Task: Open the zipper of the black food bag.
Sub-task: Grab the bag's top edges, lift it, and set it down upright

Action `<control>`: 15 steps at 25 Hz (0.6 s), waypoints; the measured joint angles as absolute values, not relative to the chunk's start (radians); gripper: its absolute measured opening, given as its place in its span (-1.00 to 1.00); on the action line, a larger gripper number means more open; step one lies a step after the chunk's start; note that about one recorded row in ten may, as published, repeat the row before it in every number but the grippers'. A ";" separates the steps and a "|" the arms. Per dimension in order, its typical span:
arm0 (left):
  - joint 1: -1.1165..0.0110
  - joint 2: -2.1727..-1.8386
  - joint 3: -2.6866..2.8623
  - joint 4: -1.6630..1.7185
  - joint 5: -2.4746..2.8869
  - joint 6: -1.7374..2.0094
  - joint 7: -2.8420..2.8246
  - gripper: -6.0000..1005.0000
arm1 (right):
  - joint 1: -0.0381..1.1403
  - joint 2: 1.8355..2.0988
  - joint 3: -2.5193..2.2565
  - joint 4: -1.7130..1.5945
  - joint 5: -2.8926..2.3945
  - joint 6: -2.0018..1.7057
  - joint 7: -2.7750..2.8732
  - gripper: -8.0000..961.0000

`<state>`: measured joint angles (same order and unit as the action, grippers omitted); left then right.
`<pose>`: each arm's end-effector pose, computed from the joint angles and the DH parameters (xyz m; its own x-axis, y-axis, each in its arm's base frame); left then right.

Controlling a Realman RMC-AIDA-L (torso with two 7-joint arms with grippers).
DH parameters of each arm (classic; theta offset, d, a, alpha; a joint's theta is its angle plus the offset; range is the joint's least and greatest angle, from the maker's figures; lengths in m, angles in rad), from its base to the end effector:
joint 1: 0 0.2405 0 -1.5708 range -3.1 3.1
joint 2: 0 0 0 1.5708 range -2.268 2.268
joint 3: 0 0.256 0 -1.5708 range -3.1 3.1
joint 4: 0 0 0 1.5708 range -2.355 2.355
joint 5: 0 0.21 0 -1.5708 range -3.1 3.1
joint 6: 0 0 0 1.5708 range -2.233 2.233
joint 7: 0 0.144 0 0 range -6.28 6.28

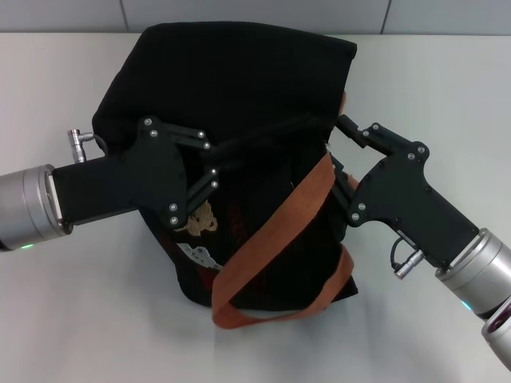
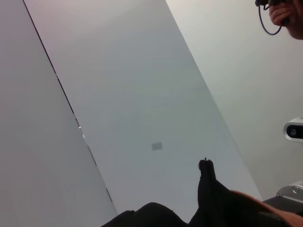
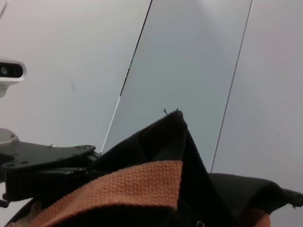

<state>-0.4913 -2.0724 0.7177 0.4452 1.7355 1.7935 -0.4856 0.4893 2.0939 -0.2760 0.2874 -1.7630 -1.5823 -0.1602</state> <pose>-0.2426 0.2899 -0.0076 0.6915 -0.4148 0.5915 -0.1148 -0.8715 -0.4768 0.2364 0.2535 -0.0879 0.6945 0.3745 -0.6144 -0.2750 -0.6510 -0.7076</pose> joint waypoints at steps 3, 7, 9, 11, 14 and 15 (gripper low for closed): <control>-0.497 -2.072 0.718 0.437 1.736 1.784 -0.479 -0.83 | 0.489 2.094 -0.275 0.293 -1.760 -1.583 -0.160 0.04; -0.501 -2.072 0.718 0.430 1.736 1.781 -0.473 -0.83 | 0.488 2.094 -0.275 0.295 -1.760 -1.584 -0.173 -0.16; -0.501 -2.072 0.718 0.429 1.736 1.780 -0.473 -0.83 | 0.483 2.094 -0.275 0.303 -1.760 -1.585 -0.209 -0.22; -0.502 -2.072 0.718 0.429 1.736 1.779 -0.473 -0.83 | 0.476 2.094 -0.274 0.318 -1.760 -1.585 -0.267 -0.25; -0.503 -2.072 0.718 0.429 1.736 1.779 -0.472 -0.83 | 0.471 2.094 -0.275 0.326 -1.760 -1.583 -0.298 -0.26; -0.503 -2.072 0.718 0.429 1.736 1.779 -0.472 -0.83 | 0.468 2.094 -0.275 0.328 -1.760 -1.583 -0.306 -0.26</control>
